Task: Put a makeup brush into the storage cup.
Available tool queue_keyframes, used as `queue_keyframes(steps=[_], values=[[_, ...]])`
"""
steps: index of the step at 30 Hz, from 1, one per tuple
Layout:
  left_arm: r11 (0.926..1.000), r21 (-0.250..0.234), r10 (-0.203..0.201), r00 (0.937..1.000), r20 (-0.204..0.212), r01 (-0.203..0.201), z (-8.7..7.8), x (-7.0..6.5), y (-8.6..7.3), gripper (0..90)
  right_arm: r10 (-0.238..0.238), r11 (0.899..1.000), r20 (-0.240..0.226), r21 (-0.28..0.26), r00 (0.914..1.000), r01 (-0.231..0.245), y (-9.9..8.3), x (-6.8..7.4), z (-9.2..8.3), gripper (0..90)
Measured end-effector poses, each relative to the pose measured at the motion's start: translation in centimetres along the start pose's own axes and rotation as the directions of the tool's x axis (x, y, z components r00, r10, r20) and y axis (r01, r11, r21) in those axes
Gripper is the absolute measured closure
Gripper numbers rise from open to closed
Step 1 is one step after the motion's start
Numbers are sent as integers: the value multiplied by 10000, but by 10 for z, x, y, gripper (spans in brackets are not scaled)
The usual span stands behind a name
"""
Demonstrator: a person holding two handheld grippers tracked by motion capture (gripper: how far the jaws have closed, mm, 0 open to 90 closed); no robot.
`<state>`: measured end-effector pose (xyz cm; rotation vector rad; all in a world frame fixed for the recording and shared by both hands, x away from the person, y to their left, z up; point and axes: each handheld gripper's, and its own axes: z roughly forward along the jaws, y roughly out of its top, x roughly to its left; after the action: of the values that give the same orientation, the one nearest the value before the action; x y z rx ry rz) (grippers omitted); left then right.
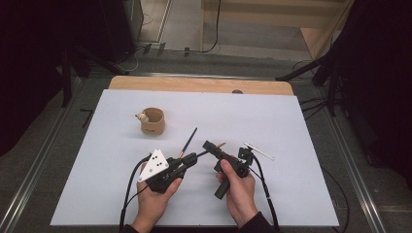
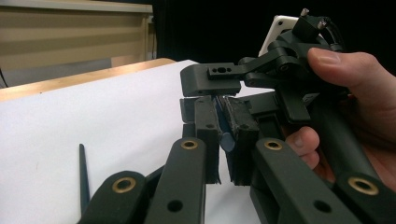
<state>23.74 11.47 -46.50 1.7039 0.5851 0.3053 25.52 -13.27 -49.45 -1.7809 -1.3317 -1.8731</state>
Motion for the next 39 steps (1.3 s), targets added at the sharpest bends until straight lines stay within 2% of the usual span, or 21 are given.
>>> queue_keyframes(steps=[2,3,5,6,7,8,9,10,12,14,17,19,22,25,27,33,39], values=[[9999,158,-38,10000,46,38,1,1,-1,859,161,9998,-105,68,9998,-161,1,0,-1,621],[9991,387,-201,9997,126,196,2,1,-1,858,310,9995,-159,107,9994,-308,1,0,-2,653],[9957,884,-292,9994,210,272,5,1,-4,855,841,9964,-499,174,9952,-834,3,-1,-4,748],[9936,1078,-348,9992,194,325,7,1,-5,827,1051,9944,-674,198,9922,-1040,4,-1,-6,833],[9922,1127,-574,9978,331,533,9,2,-7,744,1017,9946,-546,254,9933,-1004,6,0,-8,840],[9912,1167,-671,9972,327,629,10,2,-7,653,834,9964,-505,207,9952,-825,7,0,-10,841],[9906,1204,-681,9974,249,647,11,2,-7,599,762,9970,-564,166,9955,-754,7,0,-11,841],[9908,1180,-701,9973,234,668,11,2,-6,558,465,9989,-461,96,9979,-461,8,1,-12,841],[9899,1208,-776,9967,257,739,10,3,-5,526,52,10000,-302,41,9995,-51,8,3,-13,841],[9894,1264,-743,9970,218,709,10,4,-4,505,-571,9984,-172,-48,9982,570,8,7,-13,841],[9893,1274,-744,9971,181,715,9,4,-3,498,-1937,9808,161,-212,9809,1940,7,17,-13,842],[9889,1295,-763,9969,202,730,9,5,-3,498,-2408,9702,276,-213,9702,2414,6,21,-13,842],[9871,1422,-771,9969,172,739,9,5,-3,507,-3236,9455,622,-168,9441,3252,6,28,-13,842],[9865,1482,-729,9972,153,698,9,5,-2,516,-3724,9273,857,-70,9241,3743,4,32,-12,842],[9861,1515,-716,9973,149,685,10,4,-2,519,-4106,9108,954,-39,9068,4128,3,35,-11,842],[9846,1654,-586,9983,76,565,12,3,-2,525,-4763,8790,857,227,8751,4763,-2,43,-9,842],[9836,1730,-535,9985,89,512,12,1,0,544,-5384,8427,696,502,8398,5360,-7,51,-6,842]])
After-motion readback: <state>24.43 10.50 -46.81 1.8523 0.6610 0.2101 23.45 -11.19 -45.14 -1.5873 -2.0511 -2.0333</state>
